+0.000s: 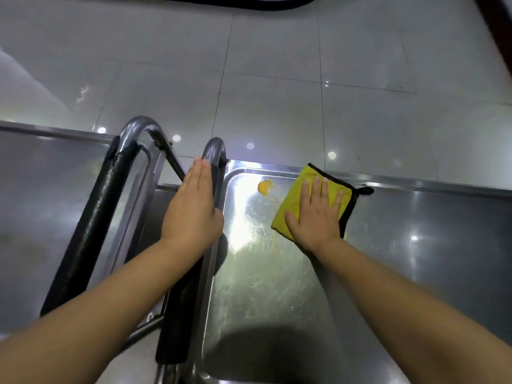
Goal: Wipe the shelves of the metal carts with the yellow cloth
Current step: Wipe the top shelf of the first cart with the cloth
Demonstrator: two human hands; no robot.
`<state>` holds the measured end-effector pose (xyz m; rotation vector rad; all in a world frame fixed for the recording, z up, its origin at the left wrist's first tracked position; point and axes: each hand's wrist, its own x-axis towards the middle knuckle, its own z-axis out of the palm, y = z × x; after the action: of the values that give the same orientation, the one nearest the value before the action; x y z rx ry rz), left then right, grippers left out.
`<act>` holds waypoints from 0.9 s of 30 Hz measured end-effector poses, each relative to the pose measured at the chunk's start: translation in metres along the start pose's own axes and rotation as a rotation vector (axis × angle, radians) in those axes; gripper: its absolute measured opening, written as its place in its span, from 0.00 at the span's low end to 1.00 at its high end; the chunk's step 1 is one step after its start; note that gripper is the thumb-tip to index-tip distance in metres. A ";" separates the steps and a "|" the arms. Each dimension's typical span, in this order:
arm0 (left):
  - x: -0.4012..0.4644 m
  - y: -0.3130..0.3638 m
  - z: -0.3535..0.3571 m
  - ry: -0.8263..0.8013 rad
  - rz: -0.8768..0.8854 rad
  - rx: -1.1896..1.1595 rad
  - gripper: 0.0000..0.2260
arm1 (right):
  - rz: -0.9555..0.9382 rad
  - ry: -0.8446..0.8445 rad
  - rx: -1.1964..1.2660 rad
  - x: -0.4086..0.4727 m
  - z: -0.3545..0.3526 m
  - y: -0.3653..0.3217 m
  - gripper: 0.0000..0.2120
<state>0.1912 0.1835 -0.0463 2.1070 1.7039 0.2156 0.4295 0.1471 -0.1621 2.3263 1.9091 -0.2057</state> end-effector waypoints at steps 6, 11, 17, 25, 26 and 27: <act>-0.003 0.003 0.002 0.012 -0.005 -0.007 0.37 | -0.310 -0.004 -0.057 -0.022 0.002 0.014 0.39; -0.009 0.003 0.001 0.039 -0.024 -0.021 0.36 | -0.395 -0.015 -0.049 -0.065 0.009 0.010 0.39; -0.015 0.003 -0.001 0.084 -0.003 -0.016 0.35 | -0.353 -0.045 -0.022 -0.146 0.020 0.001 0.39; -0.023 0.000 0.000 0.148 0.054 -0.057 0.26 | -0.192 -0.040 0.024 -0.255 0.041 -0.030 0.39; -0.023 -0.001 0.000 0.129 0.065 -0.062 0.26 | -0.170 -0.037 0.022 -0.263 0.042 -0.033 0.39; -0.025 -0.003 -0.001 0.104 0.075 -0.072 0.28 | -0.153 -0.038 0.021 -0.268 0.043 -0.035 0.39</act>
<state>0.1822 0.1602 -0.0434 2.1422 1.6502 0.4096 0.3420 -0.1125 -0.1551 2.1737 2.0766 -0.2831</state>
